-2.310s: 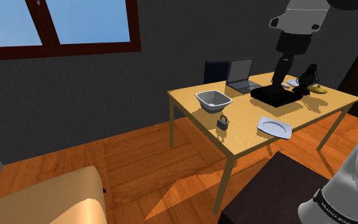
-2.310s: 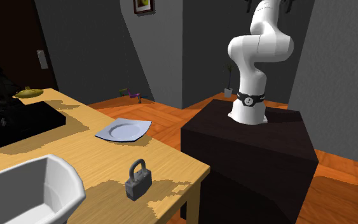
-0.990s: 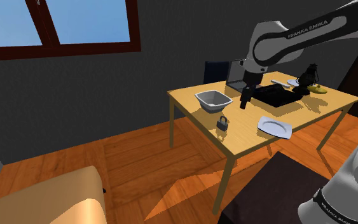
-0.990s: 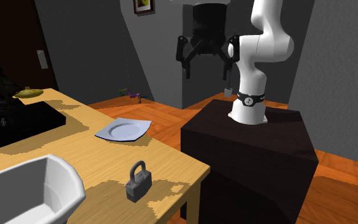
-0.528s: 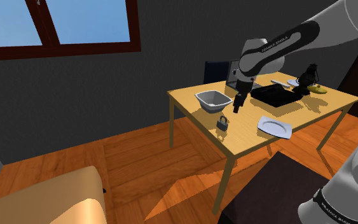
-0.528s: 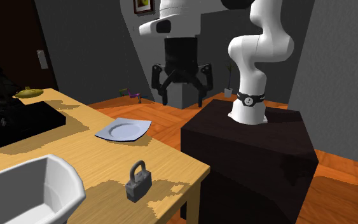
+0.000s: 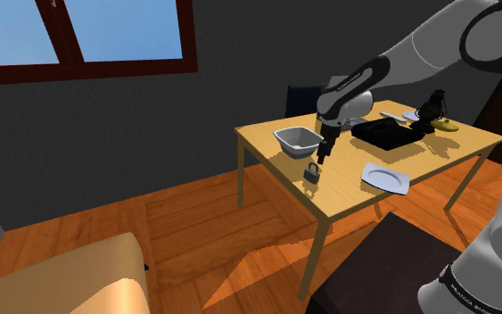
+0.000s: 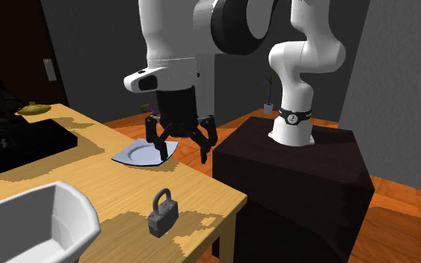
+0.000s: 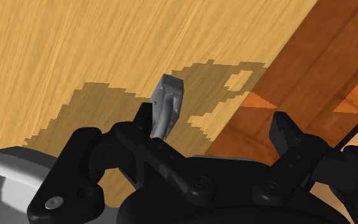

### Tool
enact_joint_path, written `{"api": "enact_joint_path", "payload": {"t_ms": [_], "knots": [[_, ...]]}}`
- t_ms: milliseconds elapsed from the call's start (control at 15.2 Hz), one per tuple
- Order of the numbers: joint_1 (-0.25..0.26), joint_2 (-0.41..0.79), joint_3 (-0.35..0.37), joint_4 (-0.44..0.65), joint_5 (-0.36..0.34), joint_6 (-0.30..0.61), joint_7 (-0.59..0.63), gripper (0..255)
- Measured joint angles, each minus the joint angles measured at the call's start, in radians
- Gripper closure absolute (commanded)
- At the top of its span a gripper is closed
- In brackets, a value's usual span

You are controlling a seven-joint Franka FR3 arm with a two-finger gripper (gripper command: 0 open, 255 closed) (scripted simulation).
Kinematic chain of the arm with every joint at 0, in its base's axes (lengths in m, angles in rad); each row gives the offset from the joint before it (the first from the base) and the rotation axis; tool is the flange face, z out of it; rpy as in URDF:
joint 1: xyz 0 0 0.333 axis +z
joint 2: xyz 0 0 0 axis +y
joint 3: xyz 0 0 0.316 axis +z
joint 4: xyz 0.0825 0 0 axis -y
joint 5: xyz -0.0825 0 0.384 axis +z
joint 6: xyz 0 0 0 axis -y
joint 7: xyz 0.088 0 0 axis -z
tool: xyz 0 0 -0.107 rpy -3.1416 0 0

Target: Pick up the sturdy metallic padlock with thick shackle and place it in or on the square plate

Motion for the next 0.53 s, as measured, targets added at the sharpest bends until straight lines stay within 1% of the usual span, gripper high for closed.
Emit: {"api": "enact_joint_path", "payload": {"t_ms": [264,528], "knots": [[-0.044,0.16,0.013,0.126,0.05,0.018,-0.062,0],[-0.052,0.219,0.024,0.158,0.066,0.042,-0.072,0]]}}
